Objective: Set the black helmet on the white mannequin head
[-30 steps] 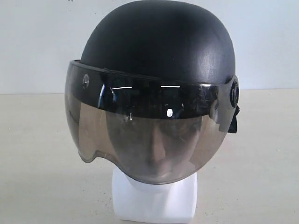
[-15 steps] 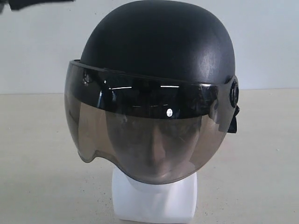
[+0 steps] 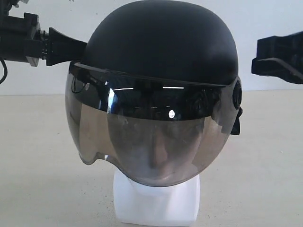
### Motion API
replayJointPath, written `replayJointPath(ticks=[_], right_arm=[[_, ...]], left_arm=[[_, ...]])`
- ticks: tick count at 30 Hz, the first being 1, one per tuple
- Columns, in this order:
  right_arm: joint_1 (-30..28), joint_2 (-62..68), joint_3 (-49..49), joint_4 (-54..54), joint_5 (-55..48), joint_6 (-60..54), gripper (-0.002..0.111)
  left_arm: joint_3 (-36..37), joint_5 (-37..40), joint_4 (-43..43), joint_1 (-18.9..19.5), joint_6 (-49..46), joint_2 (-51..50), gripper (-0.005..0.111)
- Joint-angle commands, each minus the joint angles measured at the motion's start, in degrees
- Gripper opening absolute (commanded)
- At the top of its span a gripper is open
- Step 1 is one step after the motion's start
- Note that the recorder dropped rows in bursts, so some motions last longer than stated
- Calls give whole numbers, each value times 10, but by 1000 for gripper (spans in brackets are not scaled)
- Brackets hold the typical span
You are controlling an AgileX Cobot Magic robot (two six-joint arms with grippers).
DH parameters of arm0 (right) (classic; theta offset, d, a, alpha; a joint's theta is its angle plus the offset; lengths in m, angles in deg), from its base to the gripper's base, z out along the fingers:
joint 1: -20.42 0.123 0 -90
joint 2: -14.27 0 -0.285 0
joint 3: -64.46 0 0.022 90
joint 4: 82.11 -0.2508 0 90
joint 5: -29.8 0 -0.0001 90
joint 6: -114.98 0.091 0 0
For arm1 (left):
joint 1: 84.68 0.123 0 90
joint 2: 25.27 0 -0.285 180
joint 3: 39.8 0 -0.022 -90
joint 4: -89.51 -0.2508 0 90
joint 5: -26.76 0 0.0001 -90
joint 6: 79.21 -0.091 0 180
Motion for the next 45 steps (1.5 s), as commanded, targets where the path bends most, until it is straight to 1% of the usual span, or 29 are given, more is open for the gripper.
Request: replayJointPath(ticks=[1, 10, 15, 25, 29, 37, 41, 45], right_arm=[[1, 29, 3, -7, 10, -12, 0], [1, 33, -45, -8, -3, -21, 0], [1, 33, -54, -16, -11, -28, 0], [1, 33, -54, -16, -18, -33, 0], [1, 33, -55, -16, -21, -33, 0], [1, 32, -87, -16, -42, -47, 0], [1, 32, -109, -12, -44, -47, 0], [1, 32, -118, 14, -36, -47, 0]], left_arm=[[19, -4, 1, -2, 18, 23, 4], [80, -4, 1, -3, 18, 87, 4], [108, -4, 1, -3, 18, 113, 4], [141, -4, 1, -3, 28, 150, 4], [146, -4, 1, -3, 23, 159, 4], [143, 57, 1, -2, 26, 160, 4], [141, 71, 1, -2, 26, 160, 4], [126, 89, 1, -2, 26, 160, 4]])
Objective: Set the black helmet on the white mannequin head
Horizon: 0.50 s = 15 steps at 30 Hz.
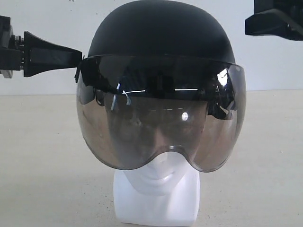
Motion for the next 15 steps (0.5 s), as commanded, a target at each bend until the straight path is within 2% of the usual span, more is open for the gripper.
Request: replayJointPath(ticks=[1, 6, 9, 12, 15], right_arm=[[1, -1, -11, 33, 16, -5, 0], [1, -1, -11, 83, 71, -4, 0], [0, -6, -11, 103, 112, -2, 0], [0, -28, -2, 104, 129, -2, 0], [0, -77, 43, 105, 184, -5, 0]], left_arm=[[-19, 30, -1, -2, 5, 4, 4], [-36, 117, -1, 6, 26, 11, 4], [-36, 168, -1, 26, 43, 36, 4], [-14, 193, -1, 49, 48, 80, 4], [33, 254, -1, 64, 48, 147, 4]])
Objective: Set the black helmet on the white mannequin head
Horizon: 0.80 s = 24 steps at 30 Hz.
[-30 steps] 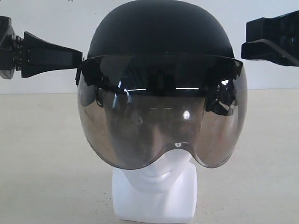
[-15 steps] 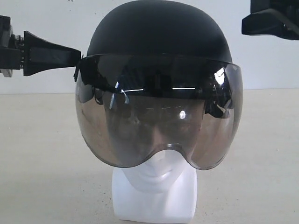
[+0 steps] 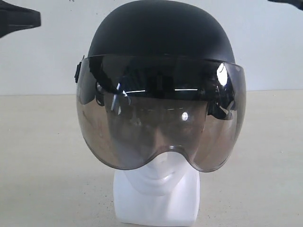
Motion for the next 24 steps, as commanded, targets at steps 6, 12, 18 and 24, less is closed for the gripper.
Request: replayJointPath(ticks=[6, 12, 18, 24], right_arm=[[0, -217, 203, 7, 192, -18, 0], [0, -350, 321, 4, 142, -14, 0], [0, -403, 349, -9, -3, 25, 0], [0, -409, 349, -11, -36, 27, 0]], left_arm=[[196, 221, 17, 20, 12, 231, 4], [331, 337, 43, 20, 12, 368, 4], [400, 315, 40, 19, 11, 464, 4], [414, 302, 40, 18, 11, 508, 4]])
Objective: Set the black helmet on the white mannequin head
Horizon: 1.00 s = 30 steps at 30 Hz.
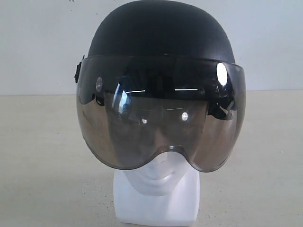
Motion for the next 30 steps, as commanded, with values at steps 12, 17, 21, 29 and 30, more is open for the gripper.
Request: replayJointPath(ticks=[12, 17, 21, 29, 30], right_arm=[[-186, -192, 196, 27, 119, -51, 0], [-186, -195, 256, 23, 116, -41, 0], [-186, -195, 256, 19, 97, -25, 0], [-184, -195, 256, 277, 32, 281, 0], [-180, -195, 256, 281, 32, 272, 0]], left_arm=[[3, 0, 5, -2, 6, 18, 4], [3, 0, 5, -2, 6, 18, 4], [3, 1, 5, -2, 6, 18, 4], [3, 1, 5, -2, 6, 18, 4], [3, 1, 5, -2, 6, 18, 4]])
